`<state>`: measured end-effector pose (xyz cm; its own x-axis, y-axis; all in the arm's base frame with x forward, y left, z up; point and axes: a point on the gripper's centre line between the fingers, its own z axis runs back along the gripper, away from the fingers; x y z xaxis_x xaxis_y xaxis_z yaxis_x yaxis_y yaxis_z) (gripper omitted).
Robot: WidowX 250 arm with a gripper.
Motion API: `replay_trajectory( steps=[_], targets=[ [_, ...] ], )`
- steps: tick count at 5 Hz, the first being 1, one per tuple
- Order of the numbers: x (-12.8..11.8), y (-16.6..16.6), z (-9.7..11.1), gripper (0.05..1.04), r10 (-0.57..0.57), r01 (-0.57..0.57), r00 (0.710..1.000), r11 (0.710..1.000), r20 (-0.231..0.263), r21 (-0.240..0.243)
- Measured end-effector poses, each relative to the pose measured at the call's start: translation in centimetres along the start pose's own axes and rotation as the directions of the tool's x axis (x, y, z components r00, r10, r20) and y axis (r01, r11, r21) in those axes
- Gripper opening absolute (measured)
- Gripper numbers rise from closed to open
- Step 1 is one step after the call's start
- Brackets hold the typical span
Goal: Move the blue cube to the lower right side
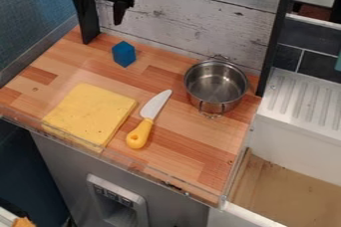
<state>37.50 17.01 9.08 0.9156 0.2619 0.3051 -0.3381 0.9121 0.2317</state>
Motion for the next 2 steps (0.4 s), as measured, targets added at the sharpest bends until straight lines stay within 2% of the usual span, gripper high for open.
replay_trajectory(
  steps=[1,2],
  targets=[
    [-0.58,-0.34,-1.3,1.001,-0.008,0.008,0.999,1.0,-0.034,-0.002],
    [-0.75,-0.45,-1.87,1.001,-0.015,0.015,0.999,1.0,-0.041,-0.001]
  ],
)
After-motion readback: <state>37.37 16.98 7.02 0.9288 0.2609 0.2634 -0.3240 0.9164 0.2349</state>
